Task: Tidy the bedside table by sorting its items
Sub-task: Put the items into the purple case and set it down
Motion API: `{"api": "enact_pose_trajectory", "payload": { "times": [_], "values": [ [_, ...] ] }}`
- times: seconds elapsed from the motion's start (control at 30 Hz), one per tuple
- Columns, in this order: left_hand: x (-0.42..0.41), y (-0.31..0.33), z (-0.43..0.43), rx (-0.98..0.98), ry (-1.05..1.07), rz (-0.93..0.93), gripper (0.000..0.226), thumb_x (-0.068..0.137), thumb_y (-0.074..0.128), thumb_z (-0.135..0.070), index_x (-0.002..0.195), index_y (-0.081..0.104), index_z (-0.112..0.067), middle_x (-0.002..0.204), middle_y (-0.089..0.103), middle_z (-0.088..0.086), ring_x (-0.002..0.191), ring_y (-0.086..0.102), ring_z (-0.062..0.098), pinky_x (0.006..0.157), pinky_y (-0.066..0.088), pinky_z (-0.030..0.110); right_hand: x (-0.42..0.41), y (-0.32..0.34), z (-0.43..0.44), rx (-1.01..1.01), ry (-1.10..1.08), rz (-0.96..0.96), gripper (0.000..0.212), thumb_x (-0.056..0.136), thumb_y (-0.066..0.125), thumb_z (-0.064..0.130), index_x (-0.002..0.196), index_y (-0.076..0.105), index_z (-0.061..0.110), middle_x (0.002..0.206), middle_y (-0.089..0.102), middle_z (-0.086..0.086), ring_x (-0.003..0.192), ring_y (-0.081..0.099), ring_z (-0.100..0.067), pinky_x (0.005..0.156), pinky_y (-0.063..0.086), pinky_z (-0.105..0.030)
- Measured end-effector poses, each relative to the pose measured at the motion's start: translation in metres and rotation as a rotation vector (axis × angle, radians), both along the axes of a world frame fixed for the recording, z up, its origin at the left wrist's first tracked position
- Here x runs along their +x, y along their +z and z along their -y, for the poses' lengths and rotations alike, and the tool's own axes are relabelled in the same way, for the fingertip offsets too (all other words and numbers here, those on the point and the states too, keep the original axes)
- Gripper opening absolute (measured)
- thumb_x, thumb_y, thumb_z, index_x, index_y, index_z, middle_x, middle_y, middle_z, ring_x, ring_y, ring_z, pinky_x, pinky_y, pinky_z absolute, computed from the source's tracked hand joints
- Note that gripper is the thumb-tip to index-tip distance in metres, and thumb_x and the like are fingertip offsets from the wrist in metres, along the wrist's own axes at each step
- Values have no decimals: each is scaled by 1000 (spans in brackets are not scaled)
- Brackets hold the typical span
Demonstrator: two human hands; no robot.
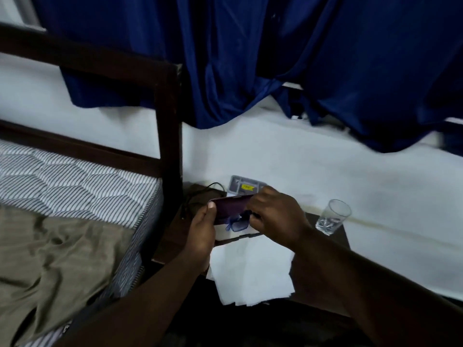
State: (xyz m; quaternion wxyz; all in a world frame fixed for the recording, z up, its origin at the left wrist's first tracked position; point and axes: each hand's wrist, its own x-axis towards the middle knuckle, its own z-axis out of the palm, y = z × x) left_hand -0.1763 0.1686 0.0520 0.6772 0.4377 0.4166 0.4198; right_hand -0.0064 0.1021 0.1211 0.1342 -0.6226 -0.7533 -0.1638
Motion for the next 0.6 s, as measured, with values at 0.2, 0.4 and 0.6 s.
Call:
{"api": "enact_pose_trajectory", "payload": {
  "times": [0.2, 0.4, 0.6],
  "values": [
    [33, 42, 38, -76, -215, 43, 43, 108, 40, -44, 115, 72, -15, 102, 81, 12, 92, 78, 33, 77, 65, 50, 18, 24, 47, -48, -123, 35, 16, 70, 55, 32, 77, 69, 25, 78, 66, 8, 84, 61, -20, 52, 41, -26],
    [52, 65, 68, -57, -358, -19, 46, 106, 40, -52, 125, 68, -21, 116, 78, 9, 95, 78, 34, 65, 62, 41, 31, 43, 94, -140, -195, -48, 15, 70, 64, 28, 83, 65, 22, 87, 66, 5, 91, 60, -23, 57, 47, -32],
    [65, 82, 97, -64, -423, -51, 44, 108, 39, -50, 123, 69, -22, 119, 75, 6, 94, 78, 28, 65, 62, 40, 44, 72, 125, -363, -236, -111, 29, 75, 73, 26, 102, 66, 23, 104, 66, 1, 97, 64, -23, 74, 50, -35]
  ]
}}
